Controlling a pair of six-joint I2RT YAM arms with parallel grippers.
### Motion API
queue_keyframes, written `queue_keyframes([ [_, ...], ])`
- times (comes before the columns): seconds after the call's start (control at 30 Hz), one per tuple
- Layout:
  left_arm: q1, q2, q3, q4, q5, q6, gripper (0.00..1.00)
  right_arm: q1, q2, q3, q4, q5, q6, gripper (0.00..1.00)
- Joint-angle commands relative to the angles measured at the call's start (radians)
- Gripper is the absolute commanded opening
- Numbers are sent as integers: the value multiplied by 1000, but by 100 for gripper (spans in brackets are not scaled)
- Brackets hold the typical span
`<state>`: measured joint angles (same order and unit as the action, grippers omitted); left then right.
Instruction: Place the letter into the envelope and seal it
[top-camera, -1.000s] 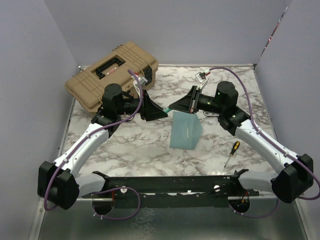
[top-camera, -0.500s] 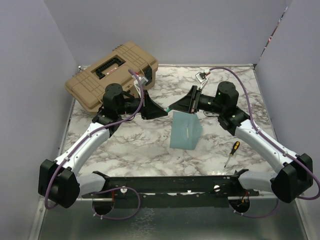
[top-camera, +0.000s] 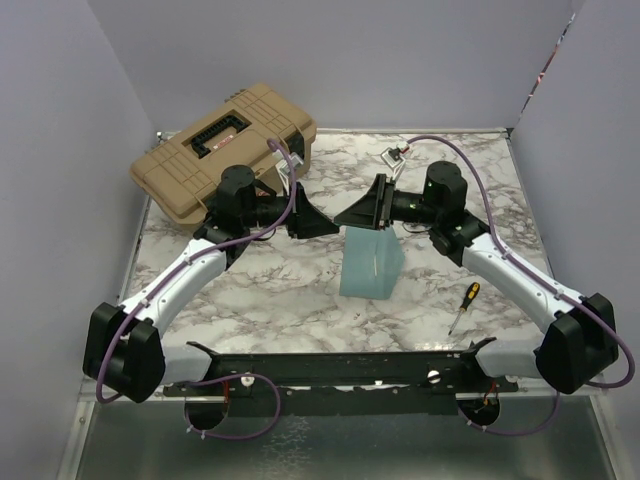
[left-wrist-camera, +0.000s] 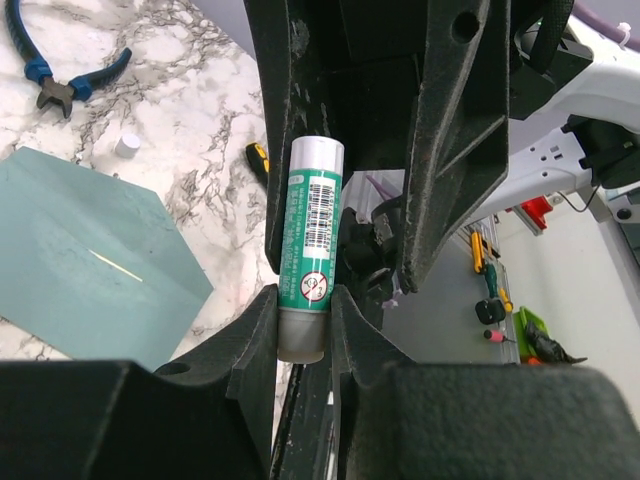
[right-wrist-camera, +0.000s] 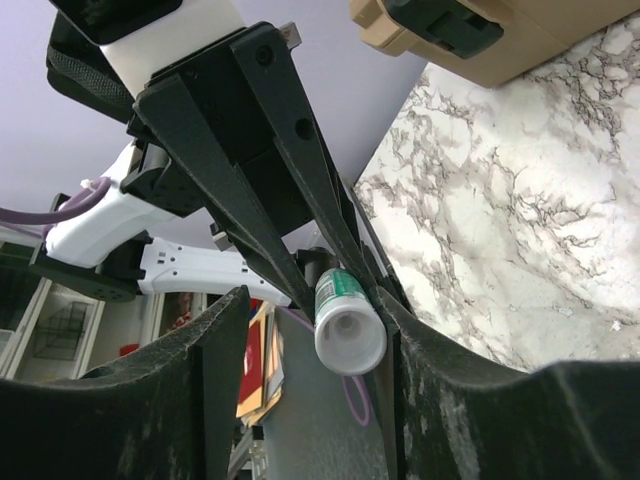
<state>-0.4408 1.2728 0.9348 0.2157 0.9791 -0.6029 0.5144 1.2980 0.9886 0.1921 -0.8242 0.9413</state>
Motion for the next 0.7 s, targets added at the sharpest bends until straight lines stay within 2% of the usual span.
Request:
queue_keyframes([
  [0.0,-9,22,29,4,-12,26,0,1,2,14,45,-77,-1,51],
  [0.13,-13,41,44,-2,-16,33,0,2,7,18,51,-97,-5,44],
  [0.37,-19,50,65,-29,4,58,0,2,16,43,-21,-107,-62,41],
  [0.4,-18,50,67,-35,4,63,0,3,17,43,-22,-106,-63,38],
  [0.57,-18,41,70,-56,1,79,1,3,10,38,-27,-85,-67,9],
  [0.6,-18,36,69,-61,2,86,5,3,5,36,-27,-77,-67,4],
  [0.67,-18,22,62,-64,0,94,24,3,-10,31,-26,-53,-70,1],
])
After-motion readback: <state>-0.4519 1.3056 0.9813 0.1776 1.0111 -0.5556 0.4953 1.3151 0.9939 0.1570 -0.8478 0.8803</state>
